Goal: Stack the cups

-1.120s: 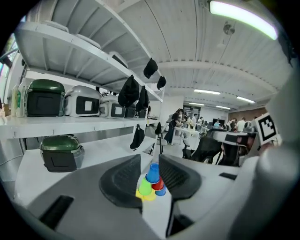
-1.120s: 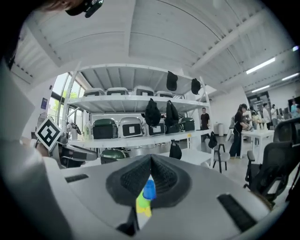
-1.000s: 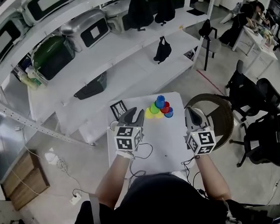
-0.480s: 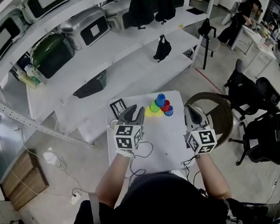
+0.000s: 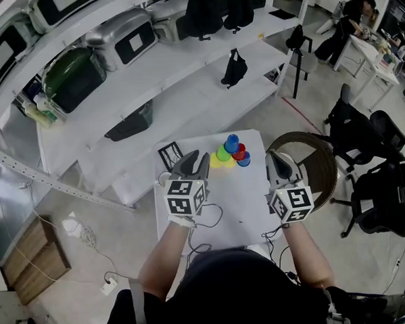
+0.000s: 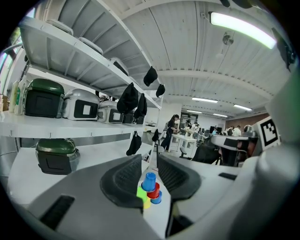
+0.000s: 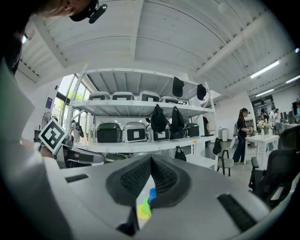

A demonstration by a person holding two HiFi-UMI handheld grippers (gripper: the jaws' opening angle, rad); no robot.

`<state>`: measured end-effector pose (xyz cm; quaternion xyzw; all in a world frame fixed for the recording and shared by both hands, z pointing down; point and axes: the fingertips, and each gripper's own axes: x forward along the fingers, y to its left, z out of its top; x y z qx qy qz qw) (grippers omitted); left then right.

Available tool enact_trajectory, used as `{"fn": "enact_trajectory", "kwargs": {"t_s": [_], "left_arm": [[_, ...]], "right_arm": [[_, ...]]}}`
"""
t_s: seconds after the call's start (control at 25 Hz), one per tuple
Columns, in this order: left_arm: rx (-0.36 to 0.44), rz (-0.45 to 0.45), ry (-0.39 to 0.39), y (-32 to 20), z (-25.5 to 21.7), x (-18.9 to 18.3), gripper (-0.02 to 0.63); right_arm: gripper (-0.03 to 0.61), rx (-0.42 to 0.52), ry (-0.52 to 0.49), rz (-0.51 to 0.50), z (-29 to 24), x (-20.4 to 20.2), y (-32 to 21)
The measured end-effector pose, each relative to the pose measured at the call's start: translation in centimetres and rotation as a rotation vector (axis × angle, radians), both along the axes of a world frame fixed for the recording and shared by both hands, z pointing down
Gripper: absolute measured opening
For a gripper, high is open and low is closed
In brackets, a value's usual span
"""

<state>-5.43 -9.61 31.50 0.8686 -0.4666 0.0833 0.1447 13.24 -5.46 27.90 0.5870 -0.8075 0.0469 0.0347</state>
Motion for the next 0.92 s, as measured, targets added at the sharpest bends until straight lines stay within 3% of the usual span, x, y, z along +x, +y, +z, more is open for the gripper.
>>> {"fn": "enact_trajectory", "kwargs": {"t_s": [0.92], "left_arm": [[-0.003,-0.002,-0.003,-0.15,0.41,-0.78,0.104]], "right_arm": [[0.0,0.005,-0.012,0.004,-0.22,-0.53,0.05]]}}
